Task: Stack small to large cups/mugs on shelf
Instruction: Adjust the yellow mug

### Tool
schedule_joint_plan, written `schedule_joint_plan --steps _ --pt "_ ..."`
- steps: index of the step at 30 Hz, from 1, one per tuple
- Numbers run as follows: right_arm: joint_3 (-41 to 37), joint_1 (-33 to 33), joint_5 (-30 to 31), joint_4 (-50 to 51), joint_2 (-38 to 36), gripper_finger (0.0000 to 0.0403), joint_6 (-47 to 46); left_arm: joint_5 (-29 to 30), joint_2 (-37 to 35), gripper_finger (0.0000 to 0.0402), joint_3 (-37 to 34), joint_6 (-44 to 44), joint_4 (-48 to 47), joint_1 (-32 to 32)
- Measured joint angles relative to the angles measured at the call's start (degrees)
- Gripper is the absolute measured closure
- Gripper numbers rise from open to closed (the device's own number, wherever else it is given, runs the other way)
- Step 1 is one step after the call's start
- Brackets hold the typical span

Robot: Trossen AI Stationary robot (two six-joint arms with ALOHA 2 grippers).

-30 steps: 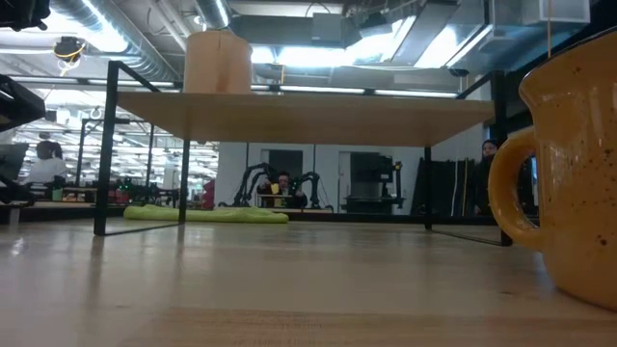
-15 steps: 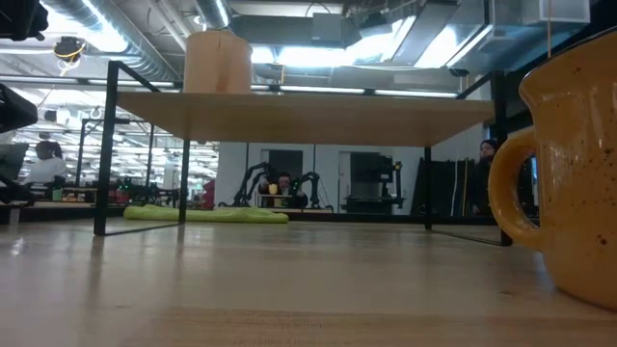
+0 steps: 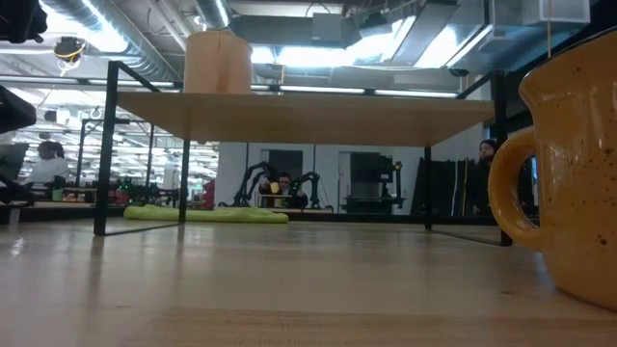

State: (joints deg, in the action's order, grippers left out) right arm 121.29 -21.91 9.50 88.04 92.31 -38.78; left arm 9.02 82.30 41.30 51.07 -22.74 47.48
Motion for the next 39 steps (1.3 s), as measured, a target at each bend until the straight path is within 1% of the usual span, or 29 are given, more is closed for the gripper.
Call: schedule_joint_plan --steps 1,4,6,8,10,13,17,19,21,23,26,30,35,39 --pt "0.75 -0.66 -0.04 3.13 1.88 0.0341 -0.65 0.00 0.00 0.0376 0.00 0.00 -0.24 0.00" --pt "-1.70 -1.54 -3.49 0.15 3.92 0.0339 -1.48 -0.17 0.00 0.0376 -0.02 -0.09 -1.02 -0.04" --pt "-3.05 -1.83 -3.58 1.65 5.31 0.0333 -4.27 -0.49 0.00 0.0376 -0.02 -0.15 -1.00 -0.25" --pt "-7.20 -2.42 -4.80 1.81 5.79 0.0323 -6.97 -0.96 0.00 0.0376 -0.02 -0.17 -1.06 -0.31" --pt "-11.17 -3.04 -6.65 1.94 5.81 0.0308 -11.83 -1.08 0.00 0.0376 -0.02 -0.17 -1.02 -0.31" --pt "-16.02 -4.11 -12.75 2.08 4.75 0.0281 -20.38 -1.14 0.00 0.0376 -0.02 -0.20 -1.01 -0.31" --pt "-18.75 -7.31 -14.98 -0.22 4.57 0.0245 -32.50 -1.11 0.00 0.0376 -0.02 -0.53 -1.10 -0.31" --pt "-19.20 -9.21 -14.79 -2.40 4.49 0.0231 -38.08 -1.10 0.00 0.0376 -0.02 -0.63 -1.36 -0.31" --pt "-20.06 -10.90 -12.63 -6.15 4.46 0.0222 -43.51 -1.09 0.00 0.0376 -0.02 -0.63 -2.22 -0.31" --pt "-21.83 -12.42 -9.92 -9.19 4.48 0.0218 -47.89 -1.09 0.00 0.0376 -0.02 -0.74 -2.88 -0.35" --pt "-24.94 -14.11 -8.70 -12.20 5.29 0.0216 -52.56 -1.09 0.00 0.0376 -0.02 -1.55 -4.00 -0.33" --pt "-28.18 -14.99 -9.23 -13.45 7.23 0.0216 -54.27 -1.07 0.00 0.0376 -0.02 -3.25 -3.87 -0.33" --pt "-30.35 -15.08 -9.00 -14.10 8.49 0.0216 -54.27 -1.07 0.00 0.0376 -0.02 -3.67 -3.83 -0.33" --pt "-31.65 -15.11 -9.03 -16.95 9.63 0.0216 -53.97 -1.07 0.00 0.0376 -0.02 -3.67 -3.83 -0.33"
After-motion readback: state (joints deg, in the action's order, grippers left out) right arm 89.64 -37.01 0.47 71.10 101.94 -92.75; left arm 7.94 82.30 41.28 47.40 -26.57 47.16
